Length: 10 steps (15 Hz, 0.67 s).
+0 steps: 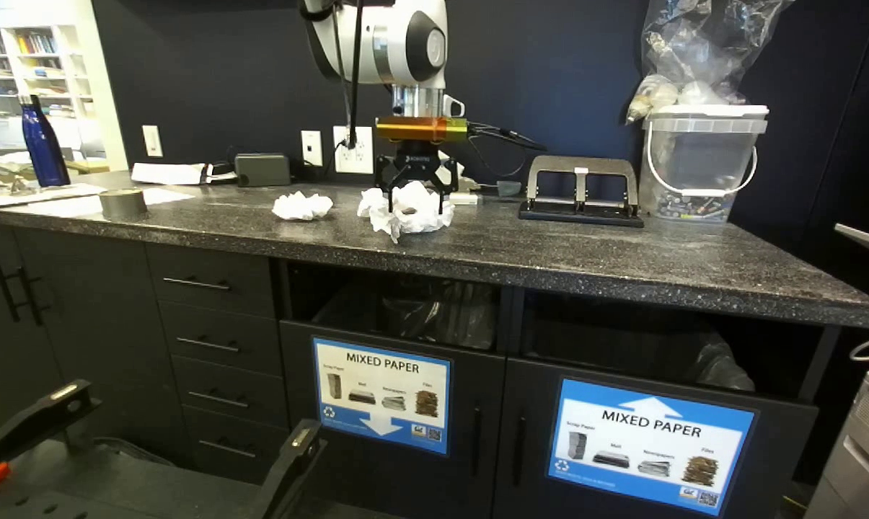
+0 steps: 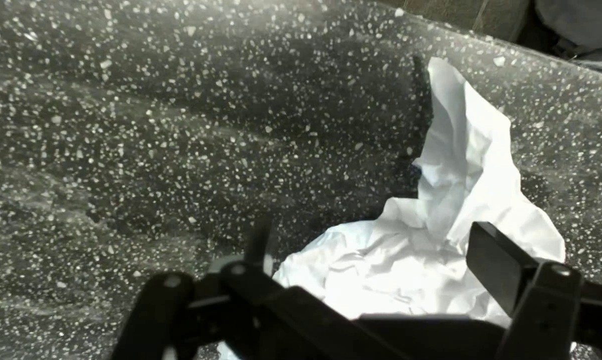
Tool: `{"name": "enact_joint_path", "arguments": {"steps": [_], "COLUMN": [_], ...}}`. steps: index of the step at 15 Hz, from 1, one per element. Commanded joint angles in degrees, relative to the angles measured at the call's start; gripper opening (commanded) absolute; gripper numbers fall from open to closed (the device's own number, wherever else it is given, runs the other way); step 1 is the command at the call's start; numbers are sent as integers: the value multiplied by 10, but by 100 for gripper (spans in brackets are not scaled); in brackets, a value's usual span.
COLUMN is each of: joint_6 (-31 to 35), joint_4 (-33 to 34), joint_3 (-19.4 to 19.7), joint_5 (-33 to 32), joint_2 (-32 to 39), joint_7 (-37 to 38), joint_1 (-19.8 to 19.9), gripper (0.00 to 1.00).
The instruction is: Put the papers in the first bin
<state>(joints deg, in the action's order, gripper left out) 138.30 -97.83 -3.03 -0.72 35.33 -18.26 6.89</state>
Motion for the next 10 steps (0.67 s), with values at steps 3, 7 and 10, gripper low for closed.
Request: {"name": "enact_joint_path", "arguments": {"steps": [3,7,10], "joint_6": [-85,-93,-91], "joint_4": [68,80,84], "joint_3": [-15,-28,-32], "joint_5": [22,49,55], "joint_2": [27,41,50], "joint_7": [-23,-48,-59], "joint_1": [8,16,15], "gripper": [100,100,100]}}
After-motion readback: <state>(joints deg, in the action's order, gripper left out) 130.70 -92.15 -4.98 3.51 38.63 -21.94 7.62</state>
